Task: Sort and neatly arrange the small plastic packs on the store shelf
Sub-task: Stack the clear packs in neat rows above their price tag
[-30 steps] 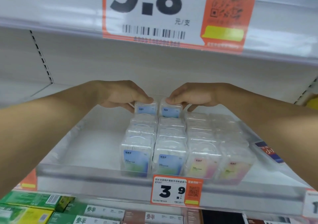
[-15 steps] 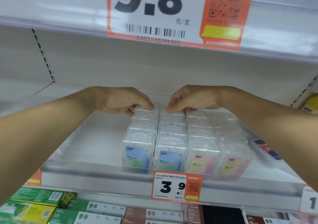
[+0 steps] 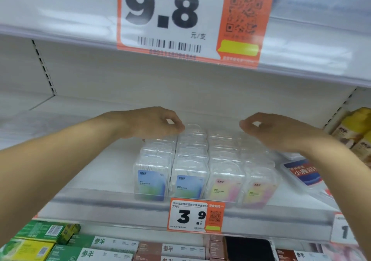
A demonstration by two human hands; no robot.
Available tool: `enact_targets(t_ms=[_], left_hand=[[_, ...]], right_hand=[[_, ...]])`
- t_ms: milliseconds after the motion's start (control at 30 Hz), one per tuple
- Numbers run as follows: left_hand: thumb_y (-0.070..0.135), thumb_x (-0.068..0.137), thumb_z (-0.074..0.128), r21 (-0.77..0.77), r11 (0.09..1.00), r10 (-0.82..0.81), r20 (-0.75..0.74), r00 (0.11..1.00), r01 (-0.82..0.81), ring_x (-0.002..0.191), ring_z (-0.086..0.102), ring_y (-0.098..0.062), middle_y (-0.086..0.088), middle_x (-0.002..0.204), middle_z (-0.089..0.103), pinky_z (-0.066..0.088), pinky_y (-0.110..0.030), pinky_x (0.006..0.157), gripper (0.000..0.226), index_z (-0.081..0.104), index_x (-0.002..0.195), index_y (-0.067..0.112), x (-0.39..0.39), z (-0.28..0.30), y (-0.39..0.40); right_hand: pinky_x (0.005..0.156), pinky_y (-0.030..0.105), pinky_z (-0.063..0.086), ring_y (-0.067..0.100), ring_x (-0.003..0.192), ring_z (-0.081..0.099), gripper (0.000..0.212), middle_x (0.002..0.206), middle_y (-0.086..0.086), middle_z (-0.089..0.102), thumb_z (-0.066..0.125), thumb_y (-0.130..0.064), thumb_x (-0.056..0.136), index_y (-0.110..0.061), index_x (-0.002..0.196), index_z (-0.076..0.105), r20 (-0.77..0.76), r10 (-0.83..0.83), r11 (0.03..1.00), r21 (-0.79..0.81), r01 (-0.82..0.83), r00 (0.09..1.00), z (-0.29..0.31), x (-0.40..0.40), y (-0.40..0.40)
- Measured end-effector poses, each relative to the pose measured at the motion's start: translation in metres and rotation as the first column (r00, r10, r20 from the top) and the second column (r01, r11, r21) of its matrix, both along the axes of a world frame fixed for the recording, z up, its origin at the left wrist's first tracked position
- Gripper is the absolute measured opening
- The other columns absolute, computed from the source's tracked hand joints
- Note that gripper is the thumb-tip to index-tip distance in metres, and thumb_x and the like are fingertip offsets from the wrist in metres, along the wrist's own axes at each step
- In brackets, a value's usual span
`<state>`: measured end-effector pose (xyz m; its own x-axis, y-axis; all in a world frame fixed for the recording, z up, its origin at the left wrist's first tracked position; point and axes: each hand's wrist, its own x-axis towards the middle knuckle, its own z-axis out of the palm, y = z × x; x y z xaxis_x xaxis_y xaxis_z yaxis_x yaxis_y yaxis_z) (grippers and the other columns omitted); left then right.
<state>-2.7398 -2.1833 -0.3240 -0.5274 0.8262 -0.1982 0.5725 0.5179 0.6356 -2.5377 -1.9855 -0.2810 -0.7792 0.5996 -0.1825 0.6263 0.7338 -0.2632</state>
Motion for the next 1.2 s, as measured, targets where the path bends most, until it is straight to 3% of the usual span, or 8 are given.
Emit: enact_targets(t_ms=[133,367,433,500,600,833,1033,1200], left_hand=[[0.068,0.074,0.048,-0.04,0.999,-0.02,0.004,1.0,0.02,0.107,0.062,-0.025,-0.001,0.108,0.068,0.047,-0.048,0.102,0.04,0.069,0.091,0.038,0.008,0.002,0.0],[0.058,0.078,0.053,-0.084,0.996,-0.017,0.05,0.999,0.022,0.109,0.062,-0.021,0.004,0.107,0.069,0.046,-0.044,0.103,0.032,0.071,0.094,0.038,0.008,0.008,0.0],[0.056,0.085,0.054,-0.093,0.995,-0.019,0.011,1.0,0.02,0.107,0.061,-0.016,0.009,0.104,0.069,0.046,-0.038,0.102,0.027,0.071,0.095,0.038,0.006,0.01,0.002],[0.058,0.083,0.053,-0.046,0.999,0.008,-0.052,0.999,-0.01,0.104,0.062,-0.013,0.012,0.103,0.069,0.046,-0.034,0.101,0.031,0.071,0.095,0.036,0.007,0.013,0.008],[0.052,0.09,0.053,0.031,1.0,0.005,-0.08,0.997,-0.002,0.103,0.061,-0.012,0.01,0.104,0.069,0.045,-0.031,0.101,0.031,0.071,0.098,0.029,0.014,0.018,0.022],[0.044,0.094,0.052,-0.127,0.984,-0.139,-0.125,0.982,0.123,0.106,0.058,0.001,0.028,0.105,0.066,0.042,-0.029,0.103,0.02,0.069,0.104,0.04,0.023,0.022,0.037],[0.046,0.096,0.047,-0.142,0.978,-0.173,-0.164,0.971,0.15,0.11,0.057,-0.003,0.024,0.112,0.063,0.041,-0.033,0.106,0.023,0.064,0.11,0.041,0.027,0.024,0.037],[0.054,0.093,0.045,0.151,0.987,0.081,-0.201,0.976,-0.051,0.111,0.057,-0.008,0.022,0.116,0.058,0.044,-0.029,0.097,0.023,0.06,0.109,0.046,0.04,0.03,0.003]], right_hand=[[0.058,0.025,0.047,0.015,0.089,0.061,0.047,0.127,-0.007,0.058,0.042,-0.065,0.093,-0.044,0.135,0.048,-0.127,-0.129,0.964,-0.249,0.094,0.984,-0.023,0.015,-0.012],[0.051,0.024,0.042,0.006,0.079,0.055,0.047,0.124,-0.004,0.052,0.047,-0.06,0.095,-0.042,0.138,0.046,-0.163,-0.118,0.958,-0.277,0.07,0.98,-0.027,0.013,-0.01],[0.055,0.024,0.044,0.008,0.084,0.057,0.053,0.131,-0.004,0.052,0.043,-0.063,0.094,-0.043,0.142,0.041,-0.162,-0.127,0.95,-0.303,0.073,0.979,-0.027,0.016,-0.009],[0.073,0.027,0.051,0.018,0.104,0.059,0.059,0.142,-0.002,0.049,0.039,-0.067,0.093,-0.044,0.147,0.035,-0.185,-0.129,0.951,-0.302,0.069,0.974,-0.028,0.02,-0.007],[0.098,0.031,0.041,0.023,0.131,0.048,0.06,0.152,-0.001,0.043,0.04,-0.066,0.092,-0.043,0.147,0.035,-0.296,-0.102,0.963,-0.268,0.02,0.95,-0.035,0.021,-0.004],[0.104,0.032,0.041,0.014,0.128,0.05,0.042,0.14,-0.013,0.054,0.046,-0.057,0.095,-0.04,0.131,0.057,-0.389,-0.107,0.928,-0.368,-0.048,0.915,-0.047,0.022,0.004],[0.101,0.033,0.042,0.015,0.128,0.049,0.048,0.144,-0.012,0.05,0.045,-0.063,0.093,-0.045,0.136,0.051,-0.382,-0.105,0.92,-0.388,-0.056,0.918,-0.051,0.024,0.009],[0.105,0.039,0.041,0.019,0.129,0.047,0.058,0.149,-0.004,0.046,0.041,-0.07,0.088,-0.053,0.143,0.037,-0.429,-0.163,0.894,-0.446,-0.051,0.889,-0.056,0.035,0.011]])
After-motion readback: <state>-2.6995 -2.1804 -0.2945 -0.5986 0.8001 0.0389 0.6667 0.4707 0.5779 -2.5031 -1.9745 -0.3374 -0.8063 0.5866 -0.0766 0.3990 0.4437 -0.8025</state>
